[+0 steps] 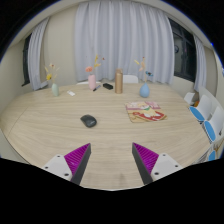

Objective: Arrange mouse

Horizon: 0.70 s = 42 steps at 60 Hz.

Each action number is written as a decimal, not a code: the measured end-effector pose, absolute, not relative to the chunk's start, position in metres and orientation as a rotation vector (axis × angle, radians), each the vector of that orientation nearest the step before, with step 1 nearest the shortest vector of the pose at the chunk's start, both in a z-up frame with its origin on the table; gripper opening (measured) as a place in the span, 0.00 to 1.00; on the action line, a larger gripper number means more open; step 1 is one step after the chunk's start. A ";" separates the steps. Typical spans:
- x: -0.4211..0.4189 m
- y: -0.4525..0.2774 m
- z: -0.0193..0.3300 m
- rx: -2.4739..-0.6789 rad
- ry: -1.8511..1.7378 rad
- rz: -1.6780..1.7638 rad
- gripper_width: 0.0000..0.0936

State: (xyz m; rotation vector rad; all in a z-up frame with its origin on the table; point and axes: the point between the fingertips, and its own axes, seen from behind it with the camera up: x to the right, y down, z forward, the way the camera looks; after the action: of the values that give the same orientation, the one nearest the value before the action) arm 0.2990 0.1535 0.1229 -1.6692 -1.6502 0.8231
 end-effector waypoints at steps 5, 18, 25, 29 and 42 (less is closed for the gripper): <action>0.289 0.120 0.119 -1.653 -1.674 0.858 0.91; 0.244 0.066 0.093 -1.631 -1.697 0.867 0.91; 0.210 0.050 0.080 -1.591 -1.687 0.874 0.91; 0.190 0.044 0.068 -1.572 -1.694 0.871 0.91; 0.133 0.040 0.026 -1.566 -1.706 0.820 0.91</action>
State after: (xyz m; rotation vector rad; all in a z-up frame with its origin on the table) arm 0.1330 0.0398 0.0257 -1.5659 -1.7060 0.8201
